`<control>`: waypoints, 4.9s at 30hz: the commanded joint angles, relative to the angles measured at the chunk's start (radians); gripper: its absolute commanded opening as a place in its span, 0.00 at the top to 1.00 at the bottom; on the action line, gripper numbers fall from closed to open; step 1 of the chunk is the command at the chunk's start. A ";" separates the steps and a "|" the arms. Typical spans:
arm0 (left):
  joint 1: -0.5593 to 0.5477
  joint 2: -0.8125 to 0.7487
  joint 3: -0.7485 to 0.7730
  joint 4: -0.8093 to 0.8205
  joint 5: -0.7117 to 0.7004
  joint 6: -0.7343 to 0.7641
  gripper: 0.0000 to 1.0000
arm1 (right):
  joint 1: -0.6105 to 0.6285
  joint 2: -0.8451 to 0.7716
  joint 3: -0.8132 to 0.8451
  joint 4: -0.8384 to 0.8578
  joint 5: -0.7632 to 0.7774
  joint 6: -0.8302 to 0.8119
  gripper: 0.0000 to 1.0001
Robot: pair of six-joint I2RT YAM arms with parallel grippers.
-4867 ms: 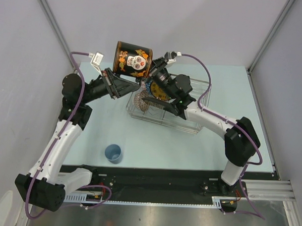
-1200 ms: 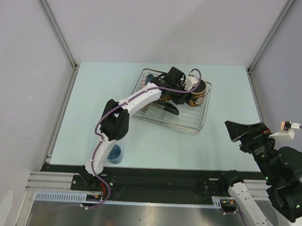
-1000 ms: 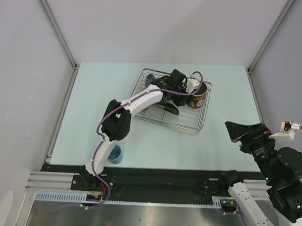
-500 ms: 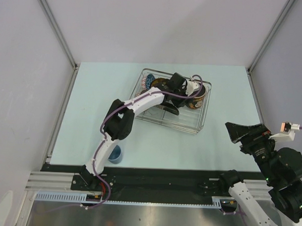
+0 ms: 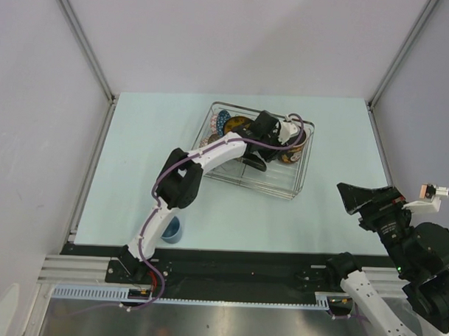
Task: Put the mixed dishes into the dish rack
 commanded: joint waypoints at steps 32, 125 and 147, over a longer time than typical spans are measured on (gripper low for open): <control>-0.025 -0.455 0.190 -0.172 0.014 -0.067 0.00 | 0.024 0.013 -0.041 -0.168 0.088 -0.054 0.00; 0.853 -1.698 -0.901 -0.459 0.138 0.092 0.00 | 0.835 1.476 0.381 0.536 -0.105 -0.472 0.03; 0.853 -1.724 -0.844 -0.426 0.187 0.009 0.00 | 0.839 1.718 0.553 0.464 -0.173 -0.466 0.12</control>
